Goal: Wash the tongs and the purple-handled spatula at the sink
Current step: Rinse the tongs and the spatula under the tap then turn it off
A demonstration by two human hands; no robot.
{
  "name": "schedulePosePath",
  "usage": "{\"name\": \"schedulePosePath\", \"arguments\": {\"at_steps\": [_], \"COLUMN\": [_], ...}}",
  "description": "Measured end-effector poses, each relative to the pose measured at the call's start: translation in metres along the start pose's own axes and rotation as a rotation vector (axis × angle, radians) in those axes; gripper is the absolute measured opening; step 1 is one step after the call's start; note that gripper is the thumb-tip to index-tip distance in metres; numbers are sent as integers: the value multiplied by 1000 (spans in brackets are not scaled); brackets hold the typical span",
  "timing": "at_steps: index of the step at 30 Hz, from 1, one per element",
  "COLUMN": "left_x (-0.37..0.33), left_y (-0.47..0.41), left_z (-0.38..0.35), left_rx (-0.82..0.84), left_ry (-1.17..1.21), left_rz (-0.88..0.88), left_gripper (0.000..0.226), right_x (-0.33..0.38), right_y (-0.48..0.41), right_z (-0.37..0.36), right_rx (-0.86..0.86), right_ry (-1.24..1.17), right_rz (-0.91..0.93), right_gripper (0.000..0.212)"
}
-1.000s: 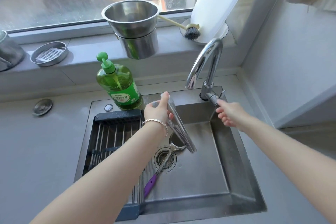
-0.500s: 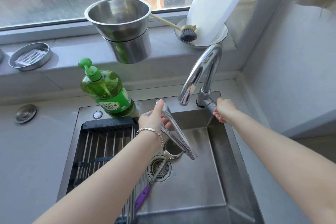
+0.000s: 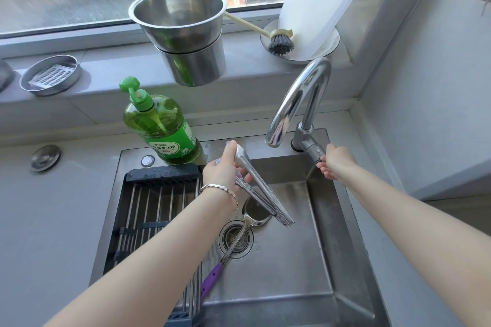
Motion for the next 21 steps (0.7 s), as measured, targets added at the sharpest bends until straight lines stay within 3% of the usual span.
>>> {"name": "schedulePosePath", "arguments": {"at_steps": [5, 8, 11, 13, 15, 17, 21], "left_x": [1, 1, 2, 4, 6, 7, 5], "left_y": [5, 7, 8, 7, 7, 8, 11], "left_z": [4, 6, 9, 12, 15, 17, 18], "left_rx": [6, 4, -6, -34, -57, -55, -52], "left_ry": [-10, -10, -54, -101, -100, -77, -49], "left_rz": [-5, -1, -19, -49, -63, -85, -132], "left_gripper": [23, 25, 24, 28, 39, 43, 25], "right_x": [-2, -6, 2, 8, 2, -6, -5], "right_y": [6, 28, 73, 113, 148, 163, 168], "right_z": [-2, -10, -34, -60, -85, -99, -111], "right_rx": [51, 200, 360, 524, 679, 732, 711], "right_ry": [-94, -72, 79, 102, 96, 7, -116], "right_rz": [-30, -102, 108, 329, 420, 387, 235], "right_gripper": [40, 51, 40, 31, 30, 30, 46]}}
Point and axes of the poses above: each hand's wrist, its own y-axis away from the middle knuckle, its own z-axis out of the back of the hand, x = y × z, the point moved 8 cm from there along -y, towards the middle knuckle, and after that the axes turned 10 degrees about -y, right-handed, at the moved point
